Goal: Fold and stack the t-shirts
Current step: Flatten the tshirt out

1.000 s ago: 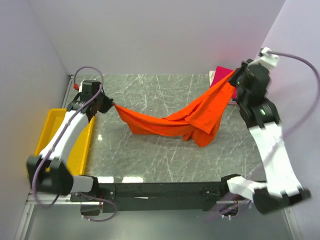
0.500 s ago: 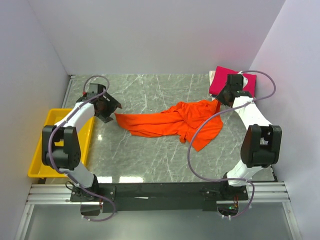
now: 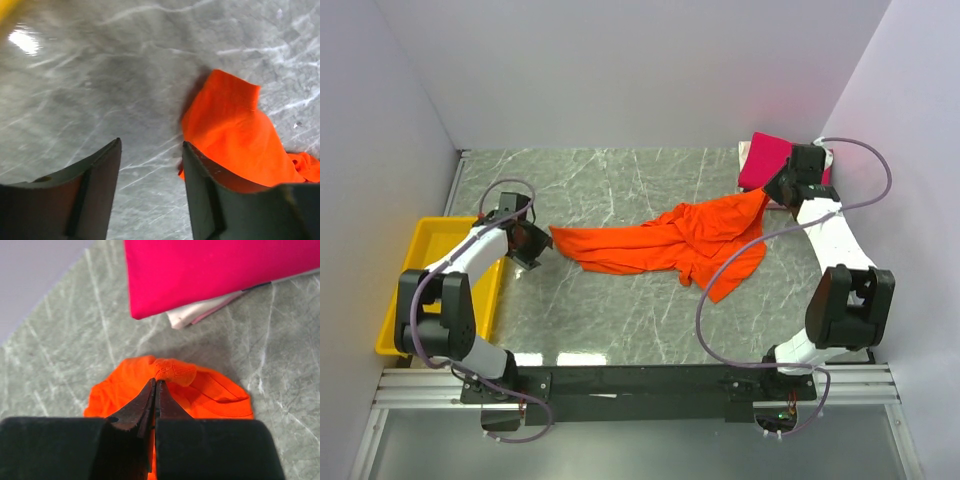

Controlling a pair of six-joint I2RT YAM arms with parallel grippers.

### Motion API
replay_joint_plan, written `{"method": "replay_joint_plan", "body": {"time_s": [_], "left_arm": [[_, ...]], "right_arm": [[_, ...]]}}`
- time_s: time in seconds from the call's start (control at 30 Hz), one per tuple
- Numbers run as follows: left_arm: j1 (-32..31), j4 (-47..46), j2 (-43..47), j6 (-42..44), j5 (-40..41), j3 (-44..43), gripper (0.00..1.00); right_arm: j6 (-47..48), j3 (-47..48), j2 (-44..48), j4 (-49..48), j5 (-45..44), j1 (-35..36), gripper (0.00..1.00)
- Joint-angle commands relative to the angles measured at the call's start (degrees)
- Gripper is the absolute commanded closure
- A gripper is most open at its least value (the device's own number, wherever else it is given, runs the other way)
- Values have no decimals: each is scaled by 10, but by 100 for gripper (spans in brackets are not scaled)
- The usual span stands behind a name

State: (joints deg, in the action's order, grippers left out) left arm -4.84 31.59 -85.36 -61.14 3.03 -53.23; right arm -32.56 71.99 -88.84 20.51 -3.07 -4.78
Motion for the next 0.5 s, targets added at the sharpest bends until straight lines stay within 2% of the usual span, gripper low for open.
{"method": "replay_joint_plan", "body": {"time_s": [0.0, 0.23, 0.33, 0.37, 0.4, 0.47], "left_arm": [[-19, -50, -21, 2, -17, -12, 41], [-53, -96, -87, -3, -26, -48, 35], [-65, -87, -128, -13, -14, -71, 38], [-65, -87, -137, -22, -14, -71, 40], [-66, -93, -139, -26, -12, -72, 53], [-66, -91, -139, -30, -2, -78, 71]], "right_arm": [[0, 12, 41, -20, 13, -2, 100], [2, 11, 51, -19, 26, -2, 100], [2, 11, 54, -18, 29, -2, 100], [2, 12, 57, -16, 29, -1, 100], [3, 12, 62, -16, 29, -1, 100], [4, 15, 67, -11, 29, -1, 100]]}}
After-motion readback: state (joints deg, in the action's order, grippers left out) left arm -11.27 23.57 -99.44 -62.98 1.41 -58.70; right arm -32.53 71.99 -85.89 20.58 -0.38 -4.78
